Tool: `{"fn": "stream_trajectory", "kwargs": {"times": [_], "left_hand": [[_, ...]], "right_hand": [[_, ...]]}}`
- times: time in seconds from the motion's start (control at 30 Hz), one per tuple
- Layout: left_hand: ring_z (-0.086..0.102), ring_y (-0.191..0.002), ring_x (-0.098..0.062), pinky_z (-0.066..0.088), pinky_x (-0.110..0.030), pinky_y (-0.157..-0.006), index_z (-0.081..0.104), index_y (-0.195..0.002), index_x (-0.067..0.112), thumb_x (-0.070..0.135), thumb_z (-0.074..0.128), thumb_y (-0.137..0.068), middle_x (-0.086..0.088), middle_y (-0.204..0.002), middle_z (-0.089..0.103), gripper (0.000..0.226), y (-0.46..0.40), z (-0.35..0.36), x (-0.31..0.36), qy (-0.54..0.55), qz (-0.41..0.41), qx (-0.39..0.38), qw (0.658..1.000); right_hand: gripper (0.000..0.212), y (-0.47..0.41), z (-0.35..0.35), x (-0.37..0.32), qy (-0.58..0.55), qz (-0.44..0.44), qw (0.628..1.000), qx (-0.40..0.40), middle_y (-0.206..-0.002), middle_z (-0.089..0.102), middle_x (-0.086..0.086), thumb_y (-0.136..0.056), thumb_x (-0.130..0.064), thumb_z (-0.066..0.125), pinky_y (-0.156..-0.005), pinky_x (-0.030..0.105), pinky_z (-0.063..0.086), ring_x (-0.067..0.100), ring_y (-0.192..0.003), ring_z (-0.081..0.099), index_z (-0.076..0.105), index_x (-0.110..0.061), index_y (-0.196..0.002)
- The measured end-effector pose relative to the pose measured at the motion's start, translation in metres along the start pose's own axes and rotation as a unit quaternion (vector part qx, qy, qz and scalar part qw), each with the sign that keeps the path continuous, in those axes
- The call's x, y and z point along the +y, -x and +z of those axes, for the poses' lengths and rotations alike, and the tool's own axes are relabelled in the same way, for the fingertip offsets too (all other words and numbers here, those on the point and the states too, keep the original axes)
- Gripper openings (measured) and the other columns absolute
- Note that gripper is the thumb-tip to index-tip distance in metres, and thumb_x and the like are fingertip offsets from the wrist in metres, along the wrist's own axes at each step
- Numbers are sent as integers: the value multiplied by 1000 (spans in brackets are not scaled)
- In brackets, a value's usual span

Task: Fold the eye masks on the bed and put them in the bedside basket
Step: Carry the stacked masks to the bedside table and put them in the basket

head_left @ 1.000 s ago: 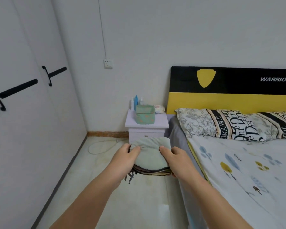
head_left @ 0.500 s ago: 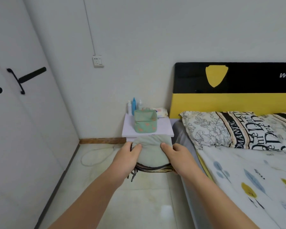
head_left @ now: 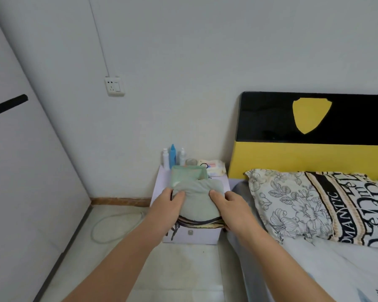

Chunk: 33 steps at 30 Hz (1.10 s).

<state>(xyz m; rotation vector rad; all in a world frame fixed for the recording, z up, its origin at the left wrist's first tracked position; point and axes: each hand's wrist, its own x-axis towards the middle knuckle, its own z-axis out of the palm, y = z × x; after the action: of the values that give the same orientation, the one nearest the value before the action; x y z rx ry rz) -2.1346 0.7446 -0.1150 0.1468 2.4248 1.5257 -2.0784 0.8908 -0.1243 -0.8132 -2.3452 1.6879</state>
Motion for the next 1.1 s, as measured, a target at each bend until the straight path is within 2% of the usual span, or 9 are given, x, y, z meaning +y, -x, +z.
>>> {"fn": "stream_trajectory", "kwargs": {"times": [0.1,0.27,0.43,0.53,0.7,0.83,0.93,1.1], "left_hand": [[56,-99,-23,42,-34,-82,57,-100,13,35,42,-90,-7,-104,62,28,-46,7,2,-6,-13,-4,1000],[56,-98,-20,40,-31,-77,56,-106,16,35,42,-90,-3,-104,61,29,-129,16,-3,-7,-7,-25,1000],[51,-87,-16,36,-27,-66,55,-108,12,32,44,-91,1,-90,55,29,-209,19,-10,-19,-15,-39,999],[49,-75,-11,33,-18,-57,49,-89,20,31,43,-91,9,-74,49,13,-251,22,-16,-37,-16,-58,997],[55,-85,-20,37,-30,-65,46,-83,22,30,42,-92,0,-84,55,12,-304,35,-27,-37,-38,-89,995],[55,-86,-23,41,-33,-74,48,-82,19,29,42,-91,-4,-86,57,15,-346,52,-39,-37,-69,-92,993],[59,-92,-26,45,-37,-81,53,-95,10,31,42,-91,-12,-96,62,24,-375,68,-48,-52,-90,-83,991],[56,-98,-24,46,-38,-90,53,-109,16,31,42,-92,-6,-107,60,26,-410,95,-70,-52,-124,-67,989]], "right_hand": [[39,-44,6,-1,-9,17,1000,0,-57,43,-4,-84,-43,55,-49,28,31,16,-54,43,40,-20,-57],[41,-119,22,-4,-2,25,1000,2,-55,38,-4,-84,-44,54,-47,27,28,16,-51,38,36,-20,-56],[41,-192,43,-9,28,37,999,17,-56,39,-5,-87,-43,52,-48,26,27,13,-52,38,36,-21,-57],[40,-230,56,-7,46,47,998,18,-59,42,-5,-87,-44,51,-51,27,29,12,-56,40,38,-21,-58],[36,-284,70,6,67,83,994,1,-65,49,-3,-88,-46,48,-53,27,33,13,-61,45,43,-20,-63],[35,-328,78,21,94,94,991,-16,-68,50,-5,-90,-46,46,-53,24,34,9,-62,46,43,-22,-65],[35,-361,83,35,102,101,989,-30,-67,49,-5,-90,-45,45,-52,23,33,8,-61,44,41,-22,-64],[35,-407,90,64,112,118,985,-54,-66,45,-6,-91,-42,46,-51,22,30,6,-60,42,37,-24,-62]]}}
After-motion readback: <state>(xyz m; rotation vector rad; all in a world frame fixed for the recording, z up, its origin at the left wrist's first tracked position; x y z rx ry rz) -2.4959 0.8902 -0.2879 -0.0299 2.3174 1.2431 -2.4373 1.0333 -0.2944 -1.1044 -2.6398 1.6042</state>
